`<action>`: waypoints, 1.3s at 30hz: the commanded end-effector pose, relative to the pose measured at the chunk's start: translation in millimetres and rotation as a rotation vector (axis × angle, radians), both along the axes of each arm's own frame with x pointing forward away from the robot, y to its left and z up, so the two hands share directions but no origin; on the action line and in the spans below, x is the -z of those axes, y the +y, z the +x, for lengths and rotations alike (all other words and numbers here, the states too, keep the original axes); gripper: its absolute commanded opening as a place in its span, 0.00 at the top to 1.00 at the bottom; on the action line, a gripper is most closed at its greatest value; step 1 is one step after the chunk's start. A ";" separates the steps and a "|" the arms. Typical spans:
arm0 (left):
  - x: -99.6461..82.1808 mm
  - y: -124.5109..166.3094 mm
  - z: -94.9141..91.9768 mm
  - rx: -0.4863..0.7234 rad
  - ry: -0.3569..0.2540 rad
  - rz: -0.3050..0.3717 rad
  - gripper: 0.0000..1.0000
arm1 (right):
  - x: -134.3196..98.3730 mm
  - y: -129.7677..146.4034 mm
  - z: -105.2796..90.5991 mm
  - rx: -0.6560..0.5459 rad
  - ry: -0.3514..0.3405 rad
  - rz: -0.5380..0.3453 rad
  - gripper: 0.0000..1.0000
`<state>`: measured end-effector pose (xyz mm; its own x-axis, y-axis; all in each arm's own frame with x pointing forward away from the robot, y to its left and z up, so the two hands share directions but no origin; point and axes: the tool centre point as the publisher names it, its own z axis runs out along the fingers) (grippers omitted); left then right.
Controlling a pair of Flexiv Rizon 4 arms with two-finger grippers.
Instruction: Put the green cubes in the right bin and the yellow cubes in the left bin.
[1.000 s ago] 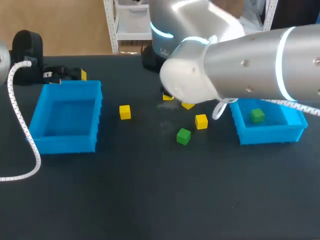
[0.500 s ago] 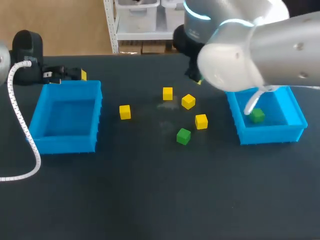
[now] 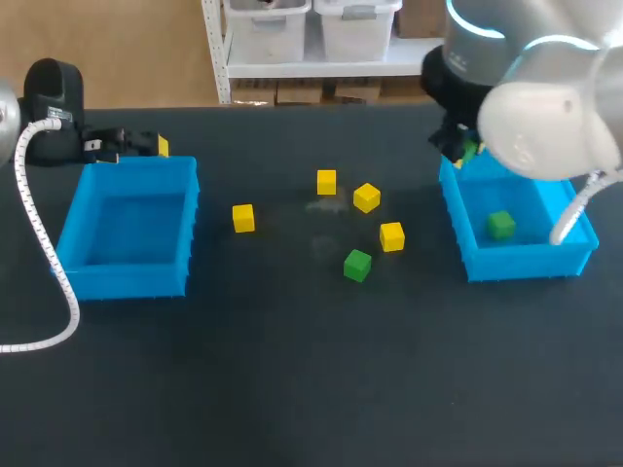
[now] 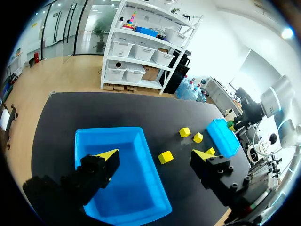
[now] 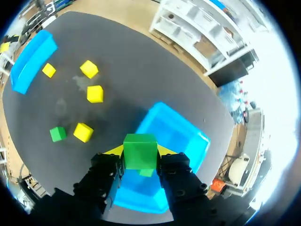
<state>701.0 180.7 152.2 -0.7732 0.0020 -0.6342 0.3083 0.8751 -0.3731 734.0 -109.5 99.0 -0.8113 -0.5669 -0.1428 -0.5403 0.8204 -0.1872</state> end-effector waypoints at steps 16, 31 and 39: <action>1.5 1.9 -0.2 0.005 -0.006 -0.008 0.00 | 24.0 -59.0 -28.5 0.103 -0.071 0.071 1.00; 1.5 1.9 -0.2 0.005 -0.006 -0.008 0.00 | 3.2 -35.0 -16.0 0.001 -0.107 0.065 0.00; 1.5 1.9 -0.2 0.005 -0.006 -0.008 0.00 | -16.9 10.1 -14.8 -0.167 -0.099 0.064 0.00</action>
<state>701.0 180.7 152.2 -0.7731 0.0020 -0.6342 0.3083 0.8751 -0.3731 717.0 -109.5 110.6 -0.6911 -0.6650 -0.2829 -0.6327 0.7460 -0.2079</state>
